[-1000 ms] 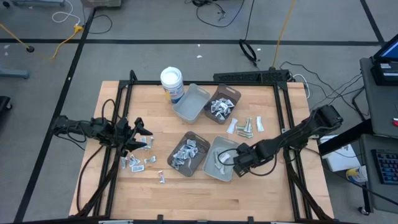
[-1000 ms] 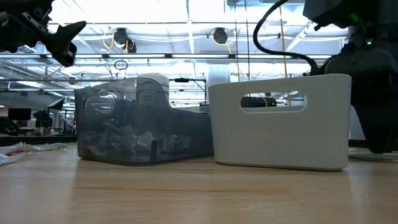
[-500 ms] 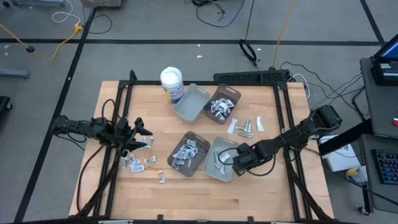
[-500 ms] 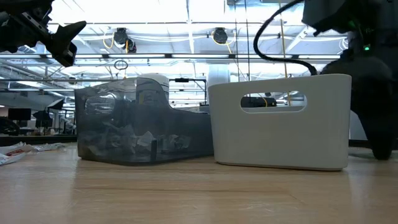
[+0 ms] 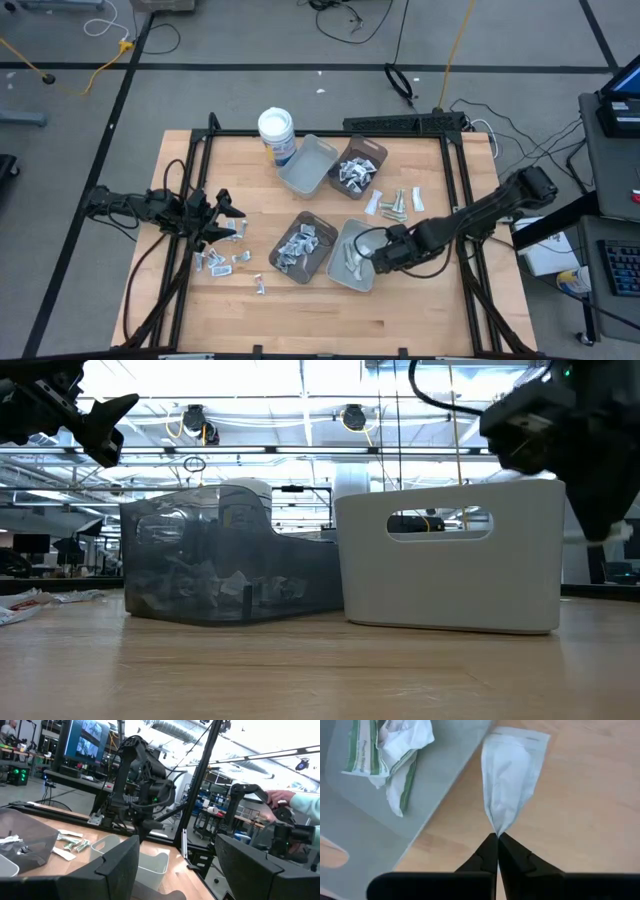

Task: Pick & Place First Aid Supplies
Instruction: Put the green bandage into the bottom gray bin

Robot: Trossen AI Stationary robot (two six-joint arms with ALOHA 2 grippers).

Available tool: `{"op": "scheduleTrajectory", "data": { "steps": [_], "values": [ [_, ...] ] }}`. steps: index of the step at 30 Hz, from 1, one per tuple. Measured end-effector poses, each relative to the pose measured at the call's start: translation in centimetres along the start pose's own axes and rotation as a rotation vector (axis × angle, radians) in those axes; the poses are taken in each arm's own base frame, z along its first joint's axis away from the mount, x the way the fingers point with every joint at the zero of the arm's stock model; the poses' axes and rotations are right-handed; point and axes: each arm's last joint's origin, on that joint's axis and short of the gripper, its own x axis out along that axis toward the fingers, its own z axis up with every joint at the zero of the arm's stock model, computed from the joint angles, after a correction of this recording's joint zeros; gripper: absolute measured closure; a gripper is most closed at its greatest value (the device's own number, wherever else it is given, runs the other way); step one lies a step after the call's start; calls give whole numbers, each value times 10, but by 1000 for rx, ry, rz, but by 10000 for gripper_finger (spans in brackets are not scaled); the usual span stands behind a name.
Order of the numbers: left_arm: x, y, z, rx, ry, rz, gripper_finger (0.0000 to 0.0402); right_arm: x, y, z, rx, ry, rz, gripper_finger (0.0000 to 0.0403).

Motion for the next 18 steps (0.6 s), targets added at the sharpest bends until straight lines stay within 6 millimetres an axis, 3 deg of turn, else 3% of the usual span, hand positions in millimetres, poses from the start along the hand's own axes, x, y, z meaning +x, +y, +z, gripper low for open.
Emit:
{"op": "scheduleTrajectory", "data": {
  "steps": [5, 14, 18],
  "values": [
    [0, 0, 0, 0, 0, 0, 135, -16, -1, -1, 62, 2, 1, 402],
    [0, 0, 0, 0, 0, 0, 135, -22, 2, 0, 183, 7, 51, 402],
    [0, 0, 0, 0, 0, 0, 135, -30, 15, 8, 205, -15, 56, 402]
  ]
}}
